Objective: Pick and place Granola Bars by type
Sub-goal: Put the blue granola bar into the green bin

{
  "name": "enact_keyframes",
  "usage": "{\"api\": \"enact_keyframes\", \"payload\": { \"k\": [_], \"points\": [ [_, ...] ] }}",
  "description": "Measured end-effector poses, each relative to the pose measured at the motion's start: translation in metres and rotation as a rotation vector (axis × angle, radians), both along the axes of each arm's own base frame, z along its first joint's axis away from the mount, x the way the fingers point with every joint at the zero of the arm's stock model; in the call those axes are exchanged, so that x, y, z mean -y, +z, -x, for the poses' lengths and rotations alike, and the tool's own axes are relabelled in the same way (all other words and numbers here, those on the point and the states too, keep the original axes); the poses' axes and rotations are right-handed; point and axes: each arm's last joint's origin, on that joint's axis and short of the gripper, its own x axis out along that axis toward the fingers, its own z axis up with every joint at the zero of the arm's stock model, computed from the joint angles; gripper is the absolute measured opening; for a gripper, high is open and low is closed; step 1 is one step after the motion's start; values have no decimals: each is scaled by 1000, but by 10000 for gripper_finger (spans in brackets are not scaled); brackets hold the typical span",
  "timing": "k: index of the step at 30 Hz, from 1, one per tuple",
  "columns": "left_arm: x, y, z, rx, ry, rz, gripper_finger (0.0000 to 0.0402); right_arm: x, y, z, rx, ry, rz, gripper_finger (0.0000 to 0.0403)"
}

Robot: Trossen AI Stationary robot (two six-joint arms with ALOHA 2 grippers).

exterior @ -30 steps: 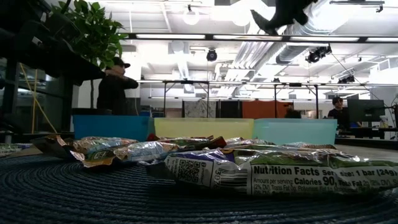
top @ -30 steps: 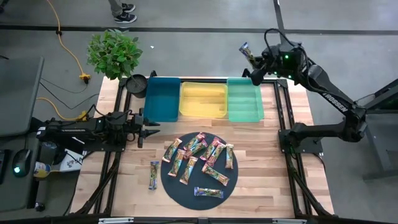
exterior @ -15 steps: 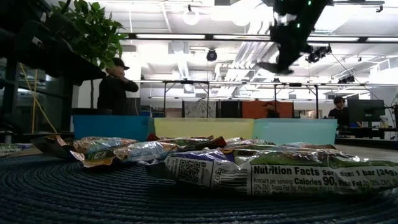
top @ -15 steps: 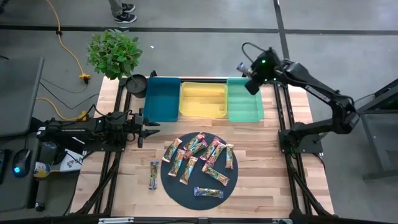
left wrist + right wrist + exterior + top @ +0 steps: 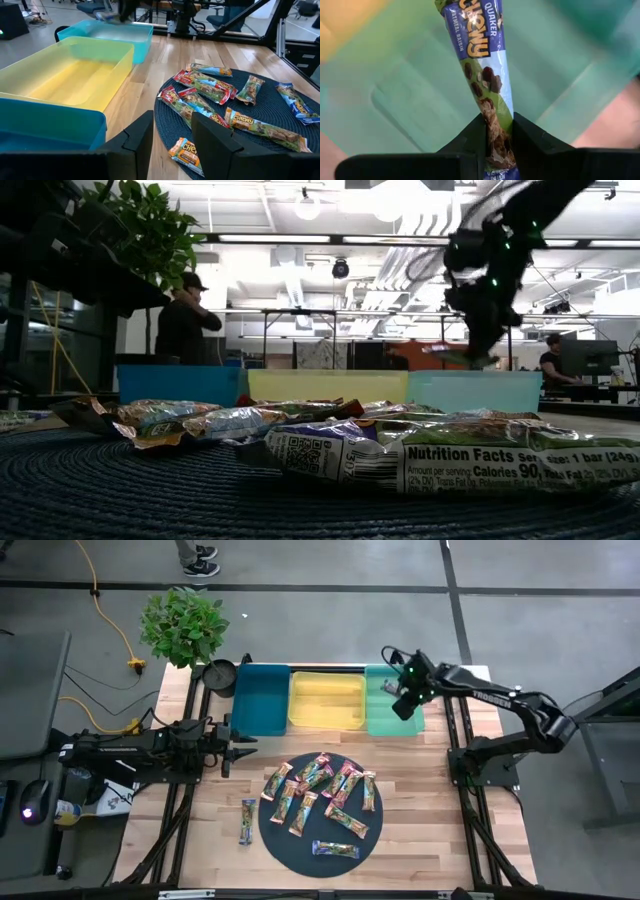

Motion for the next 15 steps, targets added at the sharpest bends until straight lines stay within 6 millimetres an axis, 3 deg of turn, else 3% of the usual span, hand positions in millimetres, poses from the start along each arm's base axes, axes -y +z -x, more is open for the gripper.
{"api": "enact_keyframes", "payload": {
  "k": [7, 15],
  "points": [
    [0, 0, 0, 0, 0, 0, 131, -10, -37, 8, 52, -43, -55, 67],
    [0, 0, 0, 0, 0, 0, 131, -14, -46, 10, 84, -46, -87, 67]
  ]
}}
